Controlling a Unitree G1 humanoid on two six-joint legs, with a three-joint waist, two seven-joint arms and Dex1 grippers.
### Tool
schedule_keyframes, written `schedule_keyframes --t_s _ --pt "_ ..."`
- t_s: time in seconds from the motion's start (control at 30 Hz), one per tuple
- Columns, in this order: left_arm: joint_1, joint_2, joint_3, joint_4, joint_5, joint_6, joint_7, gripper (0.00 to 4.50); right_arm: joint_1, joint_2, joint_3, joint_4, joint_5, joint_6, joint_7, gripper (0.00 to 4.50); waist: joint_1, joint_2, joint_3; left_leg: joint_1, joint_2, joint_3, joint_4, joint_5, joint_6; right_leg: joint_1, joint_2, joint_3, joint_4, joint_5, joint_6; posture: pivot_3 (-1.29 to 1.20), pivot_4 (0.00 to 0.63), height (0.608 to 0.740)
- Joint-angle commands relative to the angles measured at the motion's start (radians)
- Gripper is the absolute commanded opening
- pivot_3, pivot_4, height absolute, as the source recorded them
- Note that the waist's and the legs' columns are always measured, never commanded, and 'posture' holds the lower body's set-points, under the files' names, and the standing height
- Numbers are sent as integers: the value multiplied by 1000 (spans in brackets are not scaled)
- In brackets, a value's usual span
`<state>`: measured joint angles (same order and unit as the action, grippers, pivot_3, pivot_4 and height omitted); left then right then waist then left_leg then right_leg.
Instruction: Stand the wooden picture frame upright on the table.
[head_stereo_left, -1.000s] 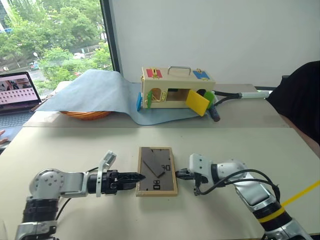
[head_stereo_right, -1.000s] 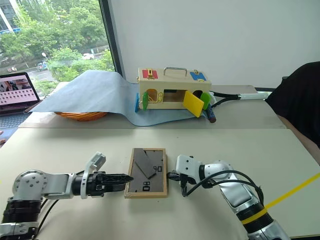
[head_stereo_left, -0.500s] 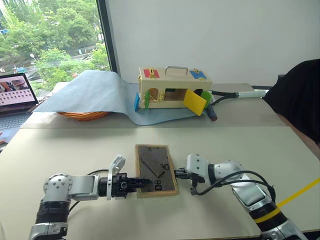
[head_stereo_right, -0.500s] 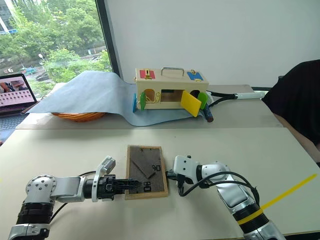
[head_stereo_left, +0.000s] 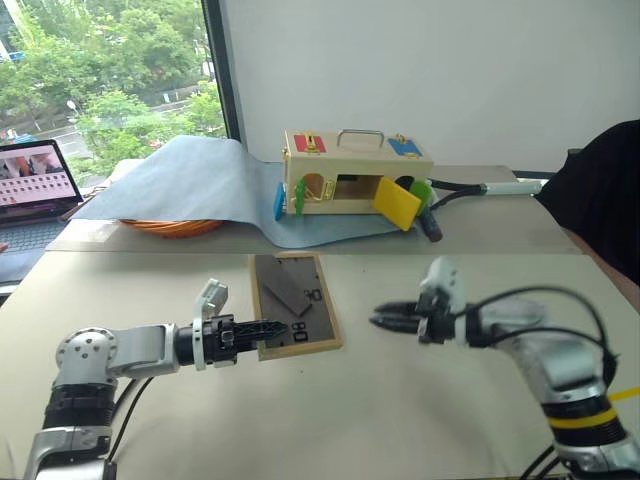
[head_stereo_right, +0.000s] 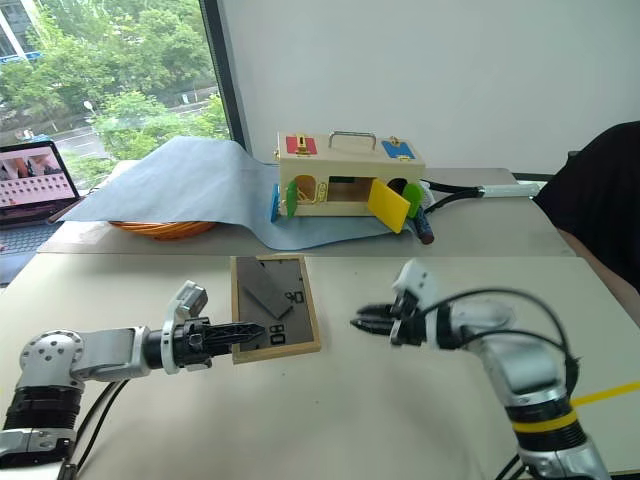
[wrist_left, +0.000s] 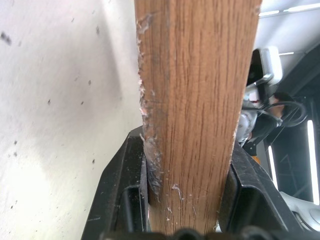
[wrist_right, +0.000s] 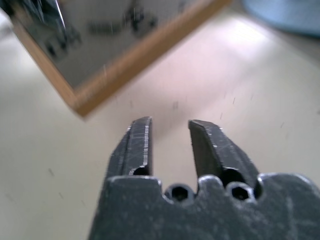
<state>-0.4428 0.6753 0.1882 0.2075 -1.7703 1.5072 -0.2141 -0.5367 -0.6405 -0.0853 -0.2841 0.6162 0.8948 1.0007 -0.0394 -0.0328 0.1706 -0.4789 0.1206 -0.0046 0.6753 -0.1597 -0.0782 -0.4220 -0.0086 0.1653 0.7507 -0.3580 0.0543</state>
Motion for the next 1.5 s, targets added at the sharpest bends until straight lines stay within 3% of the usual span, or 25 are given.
schedule_keyframes --t_s 0.03,0.17,0.43,0.67,0.93,1.1,1.3,1.37,1.5 --pt "-40 8 -23 -62 23 4 -79 1167 -111 47 14 -47 141 155 -44 3165 -3 0 0 0 0 0 0 0 0 0 0 0 0 0 0 0 150 667" --pt "-36 8 -51 -133 53 12 -144 1167 -174 120 120 1 107 165 -94 4474 -4 0 0 0 0 0 -2 0 0 0 0 0 -2 0 0 0 150 667" --pt "-36 22 -75 -162 96 7 -202 1167 -186 131 296 52 45 110 -32 4474 3 0 1 -3 0 0 -2 0 0 -2 0 -1 -3 0 0 0 150 667" --pt "-27 37 -73 -103 108 26 -238 1167 -129 142 201 -36 102 -60 71 4474 3 0 1 -3 0 0 -3 0 0 -2 0 -1 -4 0 0 0 150 667" --pt "-23 82 -67 -69 146 77 -349 1167 -61 27 103 -63 55 -143 61 4474 3 0 1 -3 0 0 -4 0 0 -2 0 -1 -4 0 0 0 150 667" --pt "-72 98 -71 35 89 106 -383 1167 -26 -47 124 61 -262 -555 -5 4474 3 0 2 -3 0 0 -5 0 0 -2 0 -1 -6 0 0 0 150 667" --pt "-118 111 -110 96 76 107 -380 1167 5 -97 209 304 -794 -1430 -261 4474 2 0 2 -3 0 0 -8 0 0 -2 0 -1 -9 0 0 0 150 667" --pt "-120 102 -104 76 98 107 -378 1167 15 -87 237 348 -929 -1604 -368 4474 3 1 2 -3 0 0 -9 0 0 -2 0 -1 -10 0 0 0 150 667" --pt "-119 79 -102 46 124 107 -370 1167 -2 -20 280 398 -1111 -1759 -544 4474 3 1 2 -3 0 0 -13 1 -2 -2 0 -2 -10 1 -1 0 150 667"
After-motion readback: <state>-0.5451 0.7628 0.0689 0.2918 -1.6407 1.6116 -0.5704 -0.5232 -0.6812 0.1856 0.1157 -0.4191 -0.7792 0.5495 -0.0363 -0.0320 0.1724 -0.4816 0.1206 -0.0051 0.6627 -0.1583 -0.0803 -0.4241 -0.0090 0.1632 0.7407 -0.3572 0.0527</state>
